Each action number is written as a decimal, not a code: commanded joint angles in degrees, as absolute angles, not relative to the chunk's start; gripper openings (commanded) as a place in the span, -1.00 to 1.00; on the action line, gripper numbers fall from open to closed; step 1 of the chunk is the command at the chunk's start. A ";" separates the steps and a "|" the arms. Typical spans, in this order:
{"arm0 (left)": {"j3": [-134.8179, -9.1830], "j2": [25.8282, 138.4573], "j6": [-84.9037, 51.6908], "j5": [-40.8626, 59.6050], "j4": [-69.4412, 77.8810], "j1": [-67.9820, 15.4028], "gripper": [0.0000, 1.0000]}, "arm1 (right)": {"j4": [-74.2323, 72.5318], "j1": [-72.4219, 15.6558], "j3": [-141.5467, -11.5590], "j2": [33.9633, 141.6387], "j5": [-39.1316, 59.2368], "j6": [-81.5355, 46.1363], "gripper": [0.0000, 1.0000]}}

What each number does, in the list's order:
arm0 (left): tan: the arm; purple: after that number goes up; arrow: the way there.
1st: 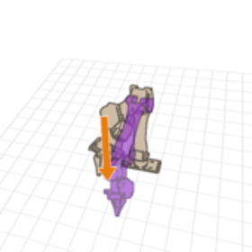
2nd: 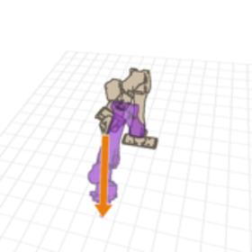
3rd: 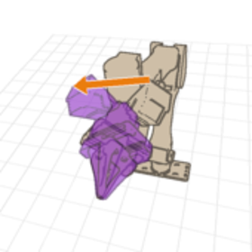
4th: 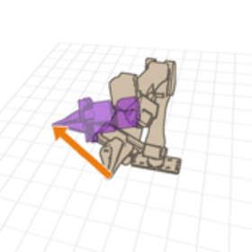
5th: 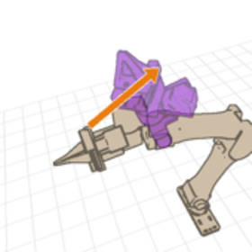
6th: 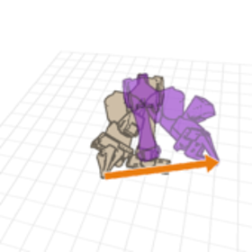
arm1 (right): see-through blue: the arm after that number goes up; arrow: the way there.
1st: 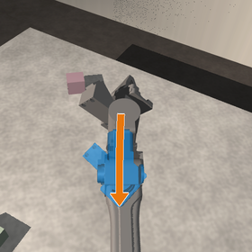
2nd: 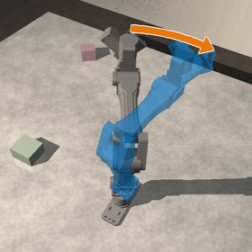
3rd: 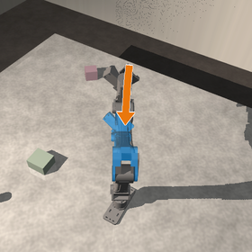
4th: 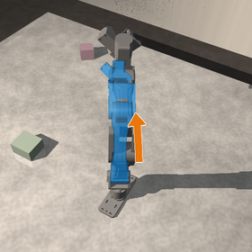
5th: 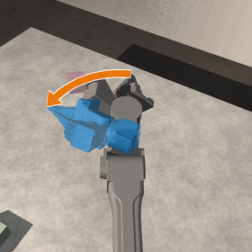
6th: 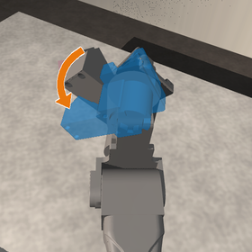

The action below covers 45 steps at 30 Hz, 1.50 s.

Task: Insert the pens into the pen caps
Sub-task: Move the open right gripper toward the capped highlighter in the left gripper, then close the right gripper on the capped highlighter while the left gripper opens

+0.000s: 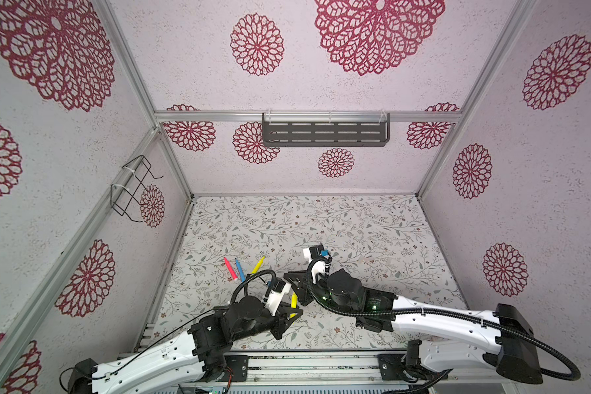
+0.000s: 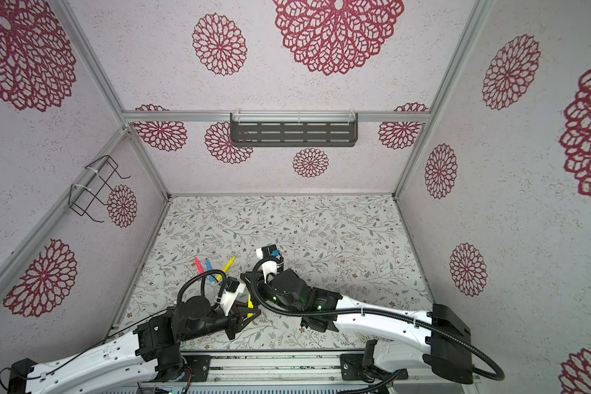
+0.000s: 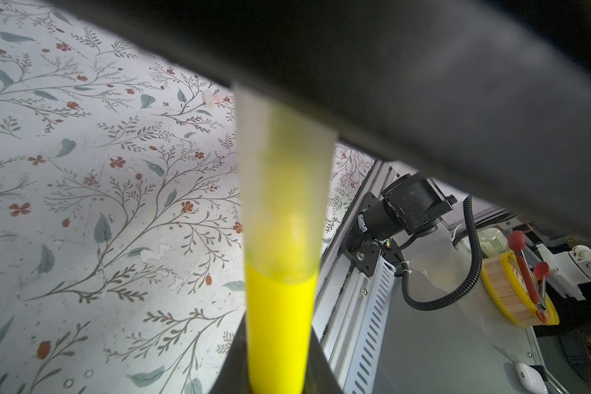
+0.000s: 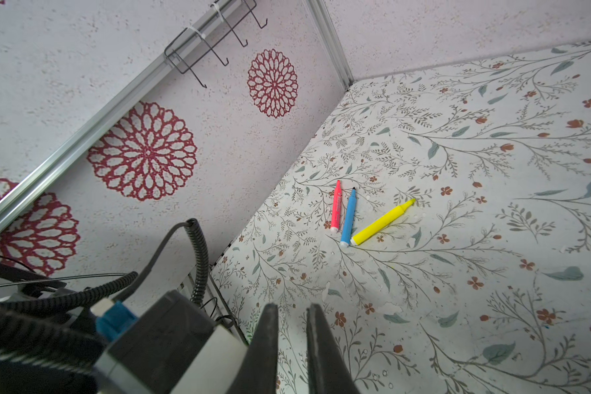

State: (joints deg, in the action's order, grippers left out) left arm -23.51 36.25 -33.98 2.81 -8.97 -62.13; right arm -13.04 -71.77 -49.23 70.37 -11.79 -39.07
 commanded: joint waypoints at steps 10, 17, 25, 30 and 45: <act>-24.97 35.87 -34.98 3.36 11.30 -60.45 -1.00 | 7.97 -71.13 -55.26 64.62 -8.02 -31.76 -1.00; -25.08 36.72 -34.84 4.78 10.99 -60.47 -1.00 | 6.91 -69.55 -55.99 60.54 -6.41 -29.37 -0.24; -26.54 40.06 -33.87 5.50 10.55 -60.47 -1.00 | 4.31 -69.59 -54.27 53.29 -5.01 -27.17 0.36; -27.11 41.02 -33.34 5.08 10.90 -60.47 -1.00 | 5.89 -69.54 -53.12 50.74 -6.58 -27.05 0.36; -28.00 42.26 -33.22 5.43 10.72 -60.47 -1.00 | 5.32 -67.89 -51.69 53.24 -5.41 -28.03 0.15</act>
